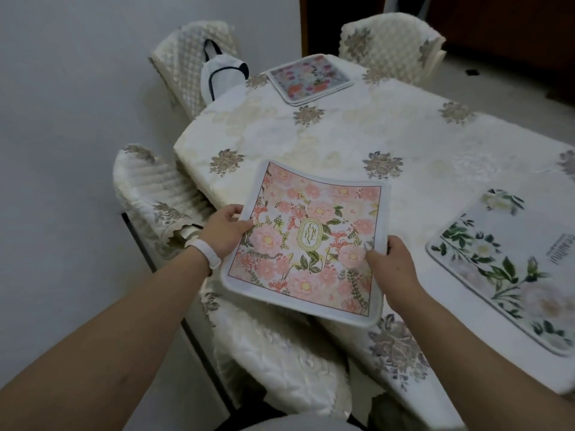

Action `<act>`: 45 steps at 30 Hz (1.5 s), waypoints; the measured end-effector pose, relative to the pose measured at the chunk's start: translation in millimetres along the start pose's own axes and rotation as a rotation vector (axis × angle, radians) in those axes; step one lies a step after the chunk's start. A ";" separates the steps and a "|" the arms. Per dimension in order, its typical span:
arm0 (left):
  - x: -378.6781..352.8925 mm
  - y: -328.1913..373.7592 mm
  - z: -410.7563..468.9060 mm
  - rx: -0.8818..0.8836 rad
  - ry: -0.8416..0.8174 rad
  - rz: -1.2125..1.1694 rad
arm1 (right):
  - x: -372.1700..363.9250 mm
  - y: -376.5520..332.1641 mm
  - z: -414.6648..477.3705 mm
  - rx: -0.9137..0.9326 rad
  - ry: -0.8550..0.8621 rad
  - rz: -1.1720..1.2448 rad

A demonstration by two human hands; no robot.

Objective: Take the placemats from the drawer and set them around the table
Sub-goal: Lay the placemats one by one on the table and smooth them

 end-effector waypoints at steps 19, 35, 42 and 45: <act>-108.4 -15.4 181.7 -0.069 -0.597 0.253 | -37.1 63.9 32.9 -0.320 0.466 -0.008; -122.8 -47.8 212.0 -0.135 -0.644 0.365 | -41.6 83.8 32.5 -0.381 0.589 -0.013; -136.5 -45.1 197.6 -0.780 -0.560 0.691 | -45.6 72.0 37.9 -0.147 0.641 -0.515; -162.6 -48.5 182.6 -0.989 -0.713 0.810 | -63.8 63.4 54.9 0.006 0.443 -0.698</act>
Point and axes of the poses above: each hand's wrist, its own z-axis towards the middle knuckle, its own x-axis out of the back of the hand, y = z × x, the point moved 2 cm from there along z, towards the middle knuckle, and after that the axes turned 2 degrees about -z, right-handed, at the moved point
